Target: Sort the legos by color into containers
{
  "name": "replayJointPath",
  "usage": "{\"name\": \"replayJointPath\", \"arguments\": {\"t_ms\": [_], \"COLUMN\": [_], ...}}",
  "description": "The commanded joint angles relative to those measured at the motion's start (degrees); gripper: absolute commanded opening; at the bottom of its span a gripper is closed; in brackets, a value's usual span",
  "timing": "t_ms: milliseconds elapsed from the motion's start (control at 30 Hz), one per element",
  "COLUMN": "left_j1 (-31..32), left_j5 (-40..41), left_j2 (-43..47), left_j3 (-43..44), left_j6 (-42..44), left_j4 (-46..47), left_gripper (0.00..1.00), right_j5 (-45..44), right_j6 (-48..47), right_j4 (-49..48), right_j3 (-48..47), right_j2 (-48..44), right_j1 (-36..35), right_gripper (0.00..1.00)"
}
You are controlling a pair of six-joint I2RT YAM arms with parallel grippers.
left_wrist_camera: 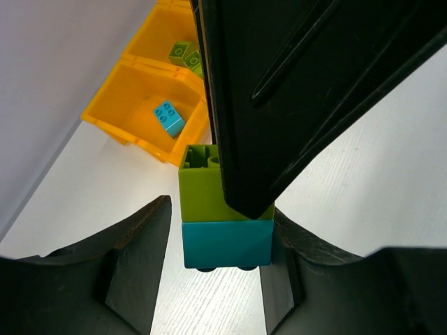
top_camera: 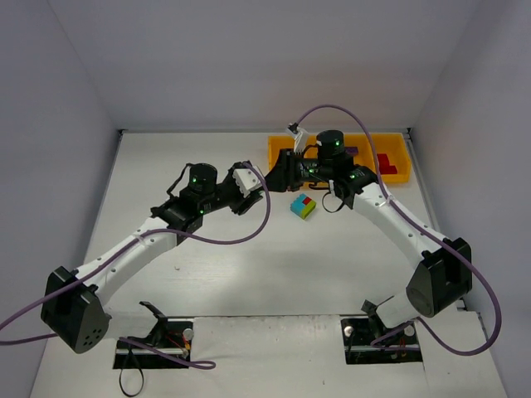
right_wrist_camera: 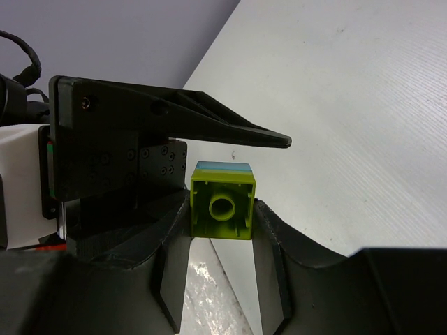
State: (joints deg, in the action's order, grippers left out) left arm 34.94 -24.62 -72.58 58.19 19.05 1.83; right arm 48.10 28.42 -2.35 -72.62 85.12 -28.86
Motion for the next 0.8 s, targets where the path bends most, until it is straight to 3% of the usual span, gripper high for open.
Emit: {"name": "replayJointPath", "arguments": {"t_ms": [0, 200, 400, 767], "left_j1": [0.13, 0.13, -0.05, -5.84], "left_j5": [-1.57, -1.39, -1.66, -4.91], "left_j2": [0.33, 0.24, -0.20, -0.37], "left_j3": [3.33, 2.98, 2.80, -0.27], "left_j6": [-0.85, -1.65, -1.56, -6.47], "left_j4": [5.47, 7.05, 7.05, 6.70], "left_gripper": [0.45, 0.43, 0.02, 0.00], "right_j5": [1.83, 1.65, 1.12, 3.41], "right_j6": [-0.39, -0.30, -0.39, -0.21], "right_j4": [-3.10, -3.19, -3.10, -3.01], "right_j3": [-1.56, -1.56, -1.56, -1.47], "right_j2": [-1.71, -1.54, -1.80, -2.77], "right_j1": [0.21, 0.21, 0.74, 8.55], "right_gripper": [0.00, 0.00, 0.00, 0.00]}}
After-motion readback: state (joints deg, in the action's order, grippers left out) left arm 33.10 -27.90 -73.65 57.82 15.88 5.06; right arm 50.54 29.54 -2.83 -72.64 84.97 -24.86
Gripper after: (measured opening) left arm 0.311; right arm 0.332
